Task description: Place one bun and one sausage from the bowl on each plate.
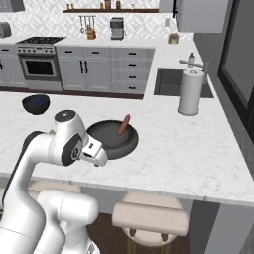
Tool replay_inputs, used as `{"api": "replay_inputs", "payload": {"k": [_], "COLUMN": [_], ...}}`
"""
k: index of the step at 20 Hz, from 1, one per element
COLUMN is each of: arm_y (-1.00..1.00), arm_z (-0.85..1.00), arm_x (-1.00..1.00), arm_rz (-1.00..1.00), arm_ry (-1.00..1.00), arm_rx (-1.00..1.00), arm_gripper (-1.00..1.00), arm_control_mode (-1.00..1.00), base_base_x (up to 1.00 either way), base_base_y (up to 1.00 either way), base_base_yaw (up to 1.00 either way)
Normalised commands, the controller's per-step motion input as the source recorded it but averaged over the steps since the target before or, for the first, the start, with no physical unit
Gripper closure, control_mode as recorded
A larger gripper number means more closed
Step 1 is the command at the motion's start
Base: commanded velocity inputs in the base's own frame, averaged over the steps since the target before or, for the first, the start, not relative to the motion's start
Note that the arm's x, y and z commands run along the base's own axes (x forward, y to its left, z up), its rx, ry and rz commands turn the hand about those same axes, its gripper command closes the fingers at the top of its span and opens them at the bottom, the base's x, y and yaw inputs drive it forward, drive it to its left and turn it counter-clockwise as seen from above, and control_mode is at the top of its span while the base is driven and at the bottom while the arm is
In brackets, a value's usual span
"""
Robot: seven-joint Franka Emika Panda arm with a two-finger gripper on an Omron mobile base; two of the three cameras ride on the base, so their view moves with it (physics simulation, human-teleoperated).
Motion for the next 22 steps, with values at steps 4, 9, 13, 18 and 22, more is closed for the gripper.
{"api": "replay_inputs", "payload": {"k": [4, 9, 13, 18, 22], "arm_y": [0.0, 0.0, -0.01, -0.11, -0.39], "arm_z": [0.0, 0.06, 0.66, 0.89, 0.22], "arm_x": [0.0, 0.2, 0.61, 0.77, 1.0], "arm_rz": [0.0, 0.01, -0.03, 0.0, 0.0], "arm_ry": [0.0, 0.06, 0.0, 0.01, 0.0], "arm_rx": [0.0, 0.0, 0.0, -0.01, 0.0], "arm_gripper": [-1.0, -1.0, -1.0, -1.0, -1.0], "arm_control_mode": [1.0, -1.0, -1.0, -1.0, -1.0], "base_base_x": [0.84, 0.46, 0.0, 0.0, 0.0], "base_base_y": [0.0, 0.0, 0.0, 0.0, 0.0], "base_base_yaw": [0.02, 0.02, 0.0, 0.0, 0.0]}}
